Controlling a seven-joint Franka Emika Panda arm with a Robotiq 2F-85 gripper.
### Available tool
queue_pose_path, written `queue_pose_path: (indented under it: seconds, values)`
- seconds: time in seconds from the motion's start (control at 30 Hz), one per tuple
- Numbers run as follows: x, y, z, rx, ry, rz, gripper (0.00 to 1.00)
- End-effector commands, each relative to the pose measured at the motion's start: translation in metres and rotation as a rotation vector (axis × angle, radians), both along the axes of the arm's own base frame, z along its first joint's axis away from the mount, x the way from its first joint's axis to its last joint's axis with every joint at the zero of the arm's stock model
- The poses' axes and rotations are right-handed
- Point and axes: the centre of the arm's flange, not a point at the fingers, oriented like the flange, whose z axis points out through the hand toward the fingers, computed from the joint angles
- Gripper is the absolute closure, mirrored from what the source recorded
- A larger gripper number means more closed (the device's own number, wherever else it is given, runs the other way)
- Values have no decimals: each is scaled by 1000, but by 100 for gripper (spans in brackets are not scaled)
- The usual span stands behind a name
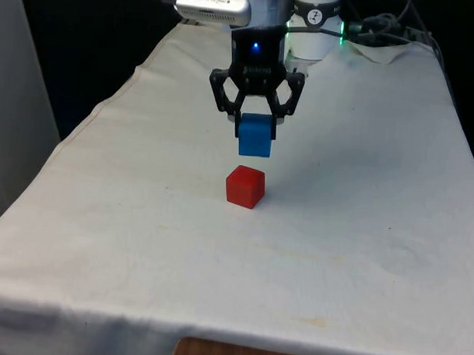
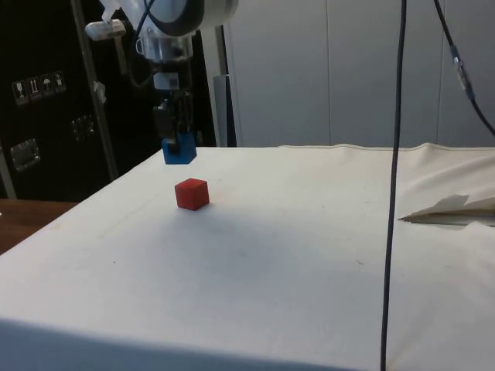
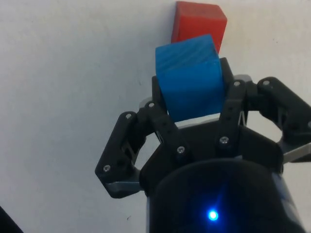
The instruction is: Stack the two cubes.
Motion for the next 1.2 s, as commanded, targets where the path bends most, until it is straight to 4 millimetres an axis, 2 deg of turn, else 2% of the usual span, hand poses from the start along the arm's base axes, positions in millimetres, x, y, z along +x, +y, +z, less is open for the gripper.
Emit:
queue_pose_path:
  seconds: [0.0, 0.03, 0.17, 0.7, 1.17]
  values:
    - [-1, 1, -5, 13, -6, 3, 100]
    - [0, 0, 0, 0, 0, 0, 100]
    - [-3, -1, -11, 11, 0, 4, 100]
    - [-4, -4, -12, 0, 7, 8, 100]
    - [-1, -13, -27, 9, 19, 1, 100]
